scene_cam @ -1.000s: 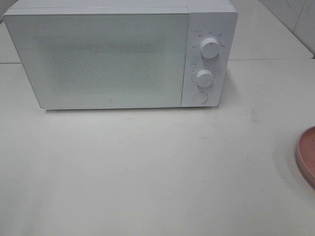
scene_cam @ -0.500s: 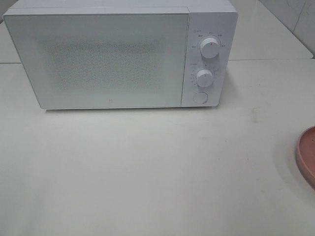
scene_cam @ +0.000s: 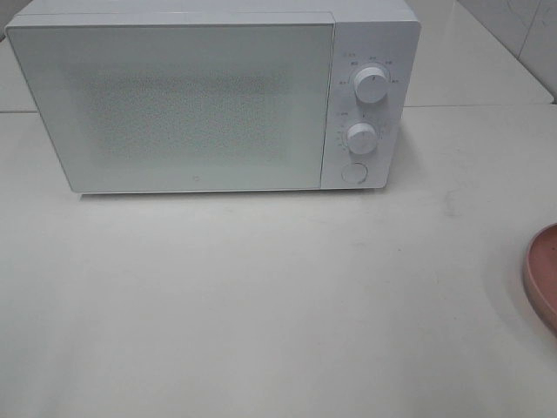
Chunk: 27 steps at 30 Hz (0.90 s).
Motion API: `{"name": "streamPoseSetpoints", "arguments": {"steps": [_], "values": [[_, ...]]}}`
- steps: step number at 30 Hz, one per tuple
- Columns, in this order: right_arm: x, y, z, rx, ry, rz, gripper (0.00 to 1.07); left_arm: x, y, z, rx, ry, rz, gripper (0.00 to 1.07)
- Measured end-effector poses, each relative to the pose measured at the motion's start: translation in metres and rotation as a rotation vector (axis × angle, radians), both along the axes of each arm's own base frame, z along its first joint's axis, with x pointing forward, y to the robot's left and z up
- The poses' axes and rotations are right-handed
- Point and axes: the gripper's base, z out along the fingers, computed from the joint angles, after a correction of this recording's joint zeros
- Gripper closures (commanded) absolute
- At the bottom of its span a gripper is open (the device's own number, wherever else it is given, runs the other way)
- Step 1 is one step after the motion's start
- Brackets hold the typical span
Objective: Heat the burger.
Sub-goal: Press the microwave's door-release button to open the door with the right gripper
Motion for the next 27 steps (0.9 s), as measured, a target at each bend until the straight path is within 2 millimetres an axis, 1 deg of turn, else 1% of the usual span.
{"name": "streamPoseSetpoints", "arguments": {"steps": [2,3,5,8,9,11,13,14,15,16,17,19,21,22,23,25,26,27], "values": [[0.014,0.001,-0.009,-0.001,0.01,0.0,0.32,0.0,0.0,0.0,0.0,0.0,0.0,0.09],[0.014,0.001,-0.009,-0.001,0.01,0.0,0.32,0.0,0.0,0.0,0.0,0.0,0.0,0.09],[0.025,0.002,-0.016,-0.001,0.01,0.0,0.32,0.0,0.0,0.0,0.0,0.0,0.0,0.09],[0.029,0.002,-0.018,-0.001,0.009,0.0,0.32,0.0,0.0,0.0,0.0,0.0,0.0,0.09],[0.037,0.003,-0.022,-0.001,0.008,0.0,0.32,0.0,0.0,0.0,0.0,0.0,0.0,0.09],[0.04,0.003,-0.023,0.0,0.005,0.0,0.32,0.0,0.0,0.0,0.0,0.0,0.0,0.09],[0.055,0.005,-0.029,0.003,-0.001,-0.002,0.32,0.0,0.0,0.0,0.0,0.0,0.0,0.09],[0.055,0.005,-0.029,0.003,-0.001,-0.002,0.32,0.0,0.0,0.0,0.0,0.0,0.0,0.09],[0.059,0.005,-0.029,0.006,-0.012,-0.003,0.32,0.0,0.0,0.0,0.0,0.0,0.0,0.09],[0.066,0.006,-0.031,0.012,-0.02,-0.006,0.32,0.0,0.0,0.0,0.0,0.0,0.0,0.09],[0.066,0.006,-0.031,0.012,-0.02,-0.006,0.32,0.0,0.0,0.0,0.0,0.0,0.0,0.09],[0.077,0.007,-0.035,0.023,-0.038,-0.012,0.32,0.0,0.0,0.0,0.0,0.0,0.0,0.09],[0.081,0.007,-0.036,0.025,-0.044,-0.012,0.32,0.0,0.0,0.0,0.0,0.0,0.0,0.09],[0.089,0.008,-0.039,0.027,-0.062,-0.012,0.32,0.0,0.0,0.0,0.0,0.0,0.0,0.09],[0.089,0.008,-0.039,0.027,-0.062,-0.012,0.32,0.0,0.0,0.0,0.0,0.0,0.0,0.09],[0.1,0.009,-0.044,0.029,-0.083,-0.012,0.32,0.0,0.0,0.0,0.0,0.0,0.0,0.09],[0.1,0.009,-0.044,0.029,-0.083,-0.012,0.32,0.0,0.0,0.0,0.0,0.0,0.0,0.09],[0.108,0.009,-0.049,0.03,-0.091,-0.012,0.32,0.0,0.0,0.0,0.0,0.0,0.0,0.09]]}}
